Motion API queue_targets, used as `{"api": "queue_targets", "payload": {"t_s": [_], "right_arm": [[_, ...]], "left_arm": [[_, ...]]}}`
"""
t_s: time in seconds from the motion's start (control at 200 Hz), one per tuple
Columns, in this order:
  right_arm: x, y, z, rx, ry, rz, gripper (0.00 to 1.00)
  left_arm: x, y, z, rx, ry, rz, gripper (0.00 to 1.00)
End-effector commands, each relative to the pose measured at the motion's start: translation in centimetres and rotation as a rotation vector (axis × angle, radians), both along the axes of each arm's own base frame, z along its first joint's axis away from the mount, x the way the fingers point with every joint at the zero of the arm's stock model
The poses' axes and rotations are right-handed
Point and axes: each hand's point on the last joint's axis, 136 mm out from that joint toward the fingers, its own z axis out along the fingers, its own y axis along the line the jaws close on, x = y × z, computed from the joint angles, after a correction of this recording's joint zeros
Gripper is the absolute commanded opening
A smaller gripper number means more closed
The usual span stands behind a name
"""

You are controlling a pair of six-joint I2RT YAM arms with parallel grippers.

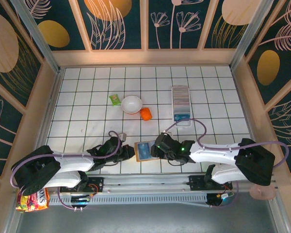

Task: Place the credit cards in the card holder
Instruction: Flip over the card slot in the card holder.

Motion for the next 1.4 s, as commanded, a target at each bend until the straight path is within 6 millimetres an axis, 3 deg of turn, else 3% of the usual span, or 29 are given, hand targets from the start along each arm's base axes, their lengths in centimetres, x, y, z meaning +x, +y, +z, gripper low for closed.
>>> {"api": "queue_targets", "payload": {"t_s": [0.0,0.28,0.616,1.171,1.396], "right_arm": [[-0.2,-0.6,-1.2,-0.062,0.011,-0.016,0.54],[-0.3,2.6,-1.2,-0.010,0.024,0.042,0.54],[-0.2,5.6,0.7,0.084,-0.014,0.049,0.54],[0.2,8.0,3.1,0.181,-0.067,0.039,0.53],[0.1,9.0,3.1,0.232,-0.060,0.045,0.52]], "left_arm": [[-0.3,0.0,-0.2,-0.011,-0.007,-0.010,0.08],[-0.8,-0.2,-0.7,-0.035,0.018,-0.022,0.05],[-0.4,0.4,-0.7,-0.013,0.002,0.006,0.05],[-0.4,1.0,-0.5,-0.028,-0.005,0.037,0.04],[0.4,3.2,-0.4,0.041,-0.047,0.126,0.04]]}}
